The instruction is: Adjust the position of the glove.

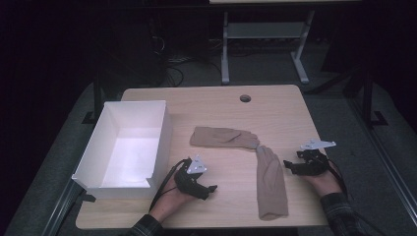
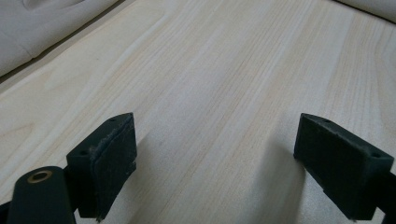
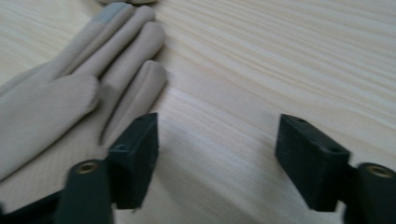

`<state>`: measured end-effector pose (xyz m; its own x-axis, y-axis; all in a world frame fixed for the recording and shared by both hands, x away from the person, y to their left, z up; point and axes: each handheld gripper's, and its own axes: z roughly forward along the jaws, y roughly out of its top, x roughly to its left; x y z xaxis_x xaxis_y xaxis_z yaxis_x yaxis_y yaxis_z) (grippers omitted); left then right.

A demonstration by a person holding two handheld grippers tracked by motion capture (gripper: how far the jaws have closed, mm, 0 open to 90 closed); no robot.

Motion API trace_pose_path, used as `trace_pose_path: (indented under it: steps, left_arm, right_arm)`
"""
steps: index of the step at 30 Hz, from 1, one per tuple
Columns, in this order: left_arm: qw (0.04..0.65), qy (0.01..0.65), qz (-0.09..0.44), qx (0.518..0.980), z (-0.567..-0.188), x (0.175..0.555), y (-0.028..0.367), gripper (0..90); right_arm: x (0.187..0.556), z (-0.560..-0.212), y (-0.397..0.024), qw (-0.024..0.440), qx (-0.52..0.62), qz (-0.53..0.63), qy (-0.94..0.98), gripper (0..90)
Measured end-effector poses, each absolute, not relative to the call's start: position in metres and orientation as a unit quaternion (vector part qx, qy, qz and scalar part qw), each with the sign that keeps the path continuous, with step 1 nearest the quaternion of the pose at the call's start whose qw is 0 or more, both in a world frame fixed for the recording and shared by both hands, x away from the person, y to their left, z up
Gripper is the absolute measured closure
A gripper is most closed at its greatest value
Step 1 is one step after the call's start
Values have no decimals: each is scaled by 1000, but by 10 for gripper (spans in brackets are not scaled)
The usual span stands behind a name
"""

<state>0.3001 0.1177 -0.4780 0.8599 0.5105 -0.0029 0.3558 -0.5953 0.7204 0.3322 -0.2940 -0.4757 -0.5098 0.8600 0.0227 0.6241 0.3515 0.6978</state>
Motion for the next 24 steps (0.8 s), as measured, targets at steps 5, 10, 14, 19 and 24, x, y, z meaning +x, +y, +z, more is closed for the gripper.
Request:
trace_pose_path:
  steps: [5,10,14,19,24]
  left_arm:
    - [378,244,103,887,-478,300,118,127]
    - [381,250,104,884,-477,300,118,165]
    - [370,264,99,885,-472,303,117,321]
    - [370,287,95,878,-465,312,111,634]
    - [366,305,99,874,-458,326,106,894]
  right_arm:
    - [336,-481,-298,185,480,342,786,183]
    - [336,-483,-299,191,480,344,784,151]
    - [336,-483,-299,190,480,344,784,150]
    - [336,-483,-299,190,481,344,784,150]
    - [336,-483,-299,190,481,344,784,150]
